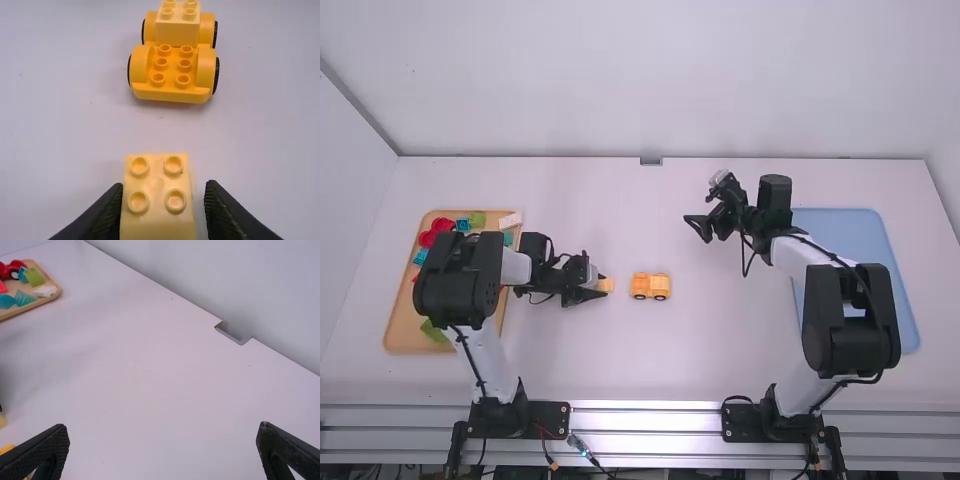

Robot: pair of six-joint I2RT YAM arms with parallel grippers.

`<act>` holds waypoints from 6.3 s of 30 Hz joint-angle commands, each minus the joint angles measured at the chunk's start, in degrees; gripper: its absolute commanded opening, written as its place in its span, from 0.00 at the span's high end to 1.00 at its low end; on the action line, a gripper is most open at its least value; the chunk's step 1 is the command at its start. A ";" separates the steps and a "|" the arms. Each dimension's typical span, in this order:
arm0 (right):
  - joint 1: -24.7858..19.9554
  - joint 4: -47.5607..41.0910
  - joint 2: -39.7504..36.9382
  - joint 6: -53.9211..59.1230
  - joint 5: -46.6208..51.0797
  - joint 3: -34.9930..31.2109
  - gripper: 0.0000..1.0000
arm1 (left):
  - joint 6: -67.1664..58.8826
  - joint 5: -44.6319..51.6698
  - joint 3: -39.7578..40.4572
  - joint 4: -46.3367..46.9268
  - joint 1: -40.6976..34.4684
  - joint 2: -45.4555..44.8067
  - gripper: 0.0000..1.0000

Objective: Assemble lego blocks to make yellow taxi

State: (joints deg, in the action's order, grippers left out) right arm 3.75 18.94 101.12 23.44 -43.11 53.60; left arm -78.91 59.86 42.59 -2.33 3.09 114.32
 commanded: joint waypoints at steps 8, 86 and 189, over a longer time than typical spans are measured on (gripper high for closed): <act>0.04 -0.04 -0.63 -0.04 -0.55 0.37 0.01 | 0.04 0.61 0.15 0.33 -0.37 1.03 0.70; 15.65 15.39 20.00 23.06 -9.40 -13.35 0.01 | 5.73 0.68 14.99 12.85 -14.80 -1.51 0.78; 15.80 16.68 20.06 21.79 -6.51 -13.81 0.39 | 19.54 -8.31 3.89 -3.26 -18.51 -11.06 0.30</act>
State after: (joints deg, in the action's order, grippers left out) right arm 19.29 36.01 120.22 44.97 -51.27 39.42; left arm -59.55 50.83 46.78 -5.85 -15.90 106.54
